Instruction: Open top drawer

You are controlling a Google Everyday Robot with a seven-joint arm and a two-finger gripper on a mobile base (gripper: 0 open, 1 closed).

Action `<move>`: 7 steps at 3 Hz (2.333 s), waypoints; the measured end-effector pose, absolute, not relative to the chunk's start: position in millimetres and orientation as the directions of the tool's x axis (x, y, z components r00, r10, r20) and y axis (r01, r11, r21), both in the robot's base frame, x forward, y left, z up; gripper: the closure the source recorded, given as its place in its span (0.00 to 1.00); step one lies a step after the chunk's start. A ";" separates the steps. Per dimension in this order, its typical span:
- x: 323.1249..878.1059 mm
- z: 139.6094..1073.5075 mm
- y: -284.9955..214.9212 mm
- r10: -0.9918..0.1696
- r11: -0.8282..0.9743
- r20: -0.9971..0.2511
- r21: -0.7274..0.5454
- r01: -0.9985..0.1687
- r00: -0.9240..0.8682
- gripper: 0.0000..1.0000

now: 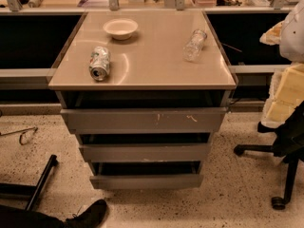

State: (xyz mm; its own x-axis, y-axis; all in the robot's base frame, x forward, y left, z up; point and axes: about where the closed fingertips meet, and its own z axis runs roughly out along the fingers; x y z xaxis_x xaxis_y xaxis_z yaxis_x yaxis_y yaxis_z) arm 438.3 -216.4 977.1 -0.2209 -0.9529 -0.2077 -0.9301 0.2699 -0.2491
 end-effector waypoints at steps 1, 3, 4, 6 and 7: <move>438.3 977.1 -216.4 -0.953 0.270 -0.208 -0.249 -0.930 -0.221 0.00; 459.8 916.7 -194.1 -0.928 0.271 -0.307 -0.168 -0.948 -0.211 0.00; 480.2 853.5 -172.2 -0.871 0.270 -0.446 -0.081 -0.959 -0.208 0.00; 481.0 844.8 -169.6 -0.866 0.251 -0.464 -0.084 -0.964 -0.185 0.00; 484.7 811.2 -160.5 -0.855 0.191 -0.501 -0.064 -0.980 -0.134 0.00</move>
Offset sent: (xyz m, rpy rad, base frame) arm 0.0101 0.0064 -0.0270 0.0510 0.0290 -0.0140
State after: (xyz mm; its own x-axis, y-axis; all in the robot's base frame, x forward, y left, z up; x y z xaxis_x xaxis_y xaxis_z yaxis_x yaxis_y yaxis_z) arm 484.7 -160.5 811.2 -0.1339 -0.8550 -0.5011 -0.9796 0.1908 -0.0637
